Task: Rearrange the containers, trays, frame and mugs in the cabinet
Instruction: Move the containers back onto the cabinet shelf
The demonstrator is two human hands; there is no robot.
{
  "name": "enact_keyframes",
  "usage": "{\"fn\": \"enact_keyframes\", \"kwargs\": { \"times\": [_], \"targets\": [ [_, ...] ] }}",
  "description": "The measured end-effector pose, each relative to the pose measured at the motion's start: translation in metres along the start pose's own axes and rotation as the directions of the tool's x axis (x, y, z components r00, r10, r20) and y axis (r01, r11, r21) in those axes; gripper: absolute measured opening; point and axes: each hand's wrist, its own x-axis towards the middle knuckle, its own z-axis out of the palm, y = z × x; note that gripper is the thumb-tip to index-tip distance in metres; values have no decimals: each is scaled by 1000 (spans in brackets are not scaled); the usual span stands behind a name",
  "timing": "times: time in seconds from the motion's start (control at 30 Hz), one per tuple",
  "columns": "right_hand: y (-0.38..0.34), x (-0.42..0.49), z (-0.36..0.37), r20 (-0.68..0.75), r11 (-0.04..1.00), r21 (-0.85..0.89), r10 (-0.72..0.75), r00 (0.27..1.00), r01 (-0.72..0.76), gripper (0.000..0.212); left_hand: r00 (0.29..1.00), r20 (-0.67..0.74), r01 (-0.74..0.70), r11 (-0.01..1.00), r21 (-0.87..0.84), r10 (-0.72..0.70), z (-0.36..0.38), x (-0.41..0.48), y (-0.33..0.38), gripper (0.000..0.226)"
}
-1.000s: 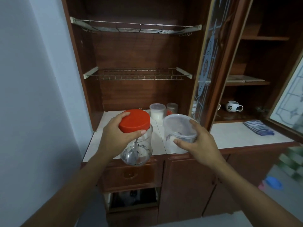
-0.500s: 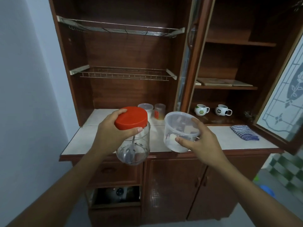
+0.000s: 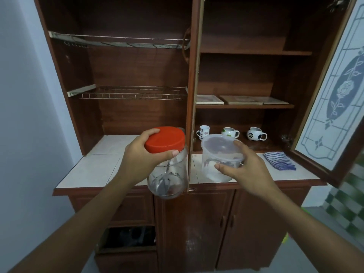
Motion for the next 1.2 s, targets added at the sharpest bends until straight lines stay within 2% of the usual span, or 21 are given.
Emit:
{"fn": "enact_keyframes", "kwargs": {
  "times": [0.23,0.5,0.9,1.2],
  "targets": [
    [15,-1,-30,-55,999,-18,26,998,-27,88,999,37,-32,999,-30,33,23,5,23,86],
    [46,14,-72,-73,1000,8,27,997,-26,88,998,56,-10,999,-31,12,66,14,50,93],
    [107,55,-150,8,1000,2,-9,1000,9,91,1000,3,26,999,-32,-26,160,24,110,92],
    [119,86,-169,-8,999,11,-42,999,42,86,1000,12,12,999,-38,-11,187,58,124,89]
  ]
}}
